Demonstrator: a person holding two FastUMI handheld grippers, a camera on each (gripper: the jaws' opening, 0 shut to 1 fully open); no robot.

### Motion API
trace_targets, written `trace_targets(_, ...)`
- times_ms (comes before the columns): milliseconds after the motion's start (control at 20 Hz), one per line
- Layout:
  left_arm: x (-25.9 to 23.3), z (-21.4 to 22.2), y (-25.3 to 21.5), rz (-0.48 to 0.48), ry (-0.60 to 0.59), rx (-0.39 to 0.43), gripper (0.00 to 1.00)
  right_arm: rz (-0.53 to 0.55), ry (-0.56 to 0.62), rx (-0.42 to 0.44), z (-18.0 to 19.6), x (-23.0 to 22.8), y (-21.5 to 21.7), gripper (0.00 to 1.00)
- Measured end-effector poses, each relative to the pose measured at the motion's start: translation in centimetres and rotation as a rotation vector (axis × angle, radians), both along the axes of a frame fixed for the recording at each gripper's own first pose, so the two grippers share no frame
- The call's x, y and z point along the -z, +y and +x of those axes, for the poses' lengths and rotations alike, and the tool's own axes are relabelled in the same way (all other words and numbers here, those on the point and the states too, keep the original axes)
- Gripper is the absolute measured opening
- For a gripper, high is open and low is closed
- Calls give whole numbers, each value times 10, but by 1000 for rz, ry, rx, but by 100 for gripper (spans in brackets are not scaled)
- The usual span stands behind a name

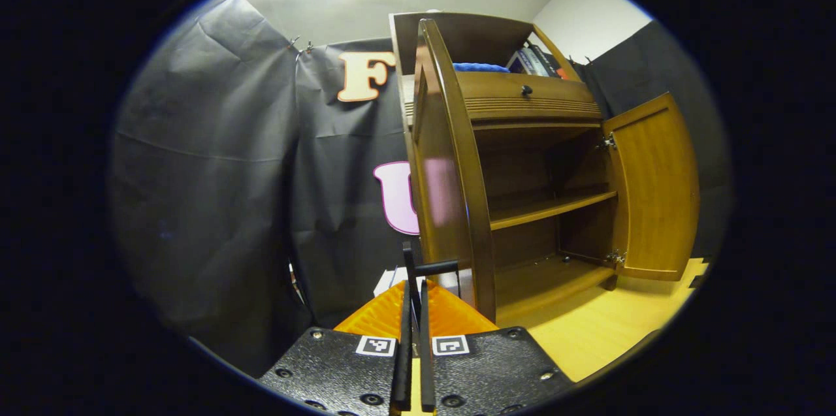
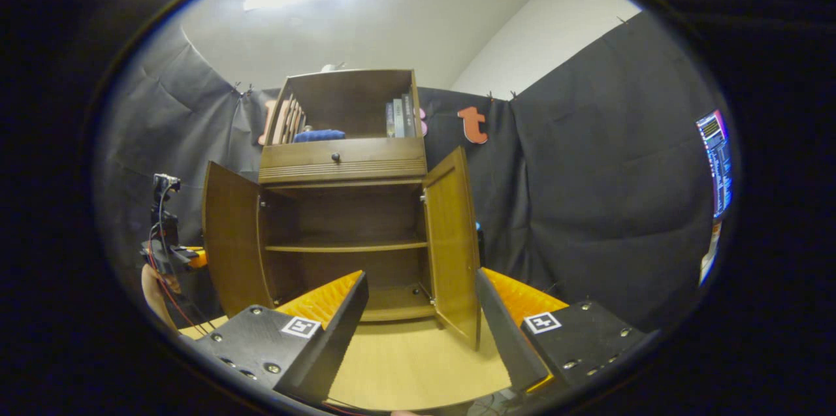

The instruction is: Open the right door of the double-door shoe cabinet with the right hand, and open the left door with the left hand.

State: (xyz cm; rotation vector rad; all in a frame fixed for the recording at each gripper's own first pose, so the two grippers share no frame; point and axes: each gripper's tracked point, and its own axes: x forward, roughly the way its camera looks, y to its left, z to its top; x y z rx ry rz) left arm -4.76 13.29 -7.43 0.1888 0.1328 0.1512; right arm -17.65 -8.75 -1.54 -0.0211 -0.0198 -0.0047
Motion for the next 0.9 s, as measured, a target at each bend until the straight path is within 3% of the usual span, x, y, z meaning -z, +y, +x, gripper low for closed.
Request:
trace_targets(100, 1, -1, 11, -35, 12, 6, 0, -5, 2, -19, 3, 1, 12, 97)
trace_targets(350, -1, -3, 28, -107, 38, 46, 2, -26, 7, -42, 4, 3, 26, 93)
trace_targets(400, -1, -3, 29, -110, 41, 56, 2, -28, 7, -42, 4, 3, 27, 97)
trace_targets(900, 4, -13, 31, -105, 54, 87, 2, -20, 24, -41, 6, 11, 28, 97)
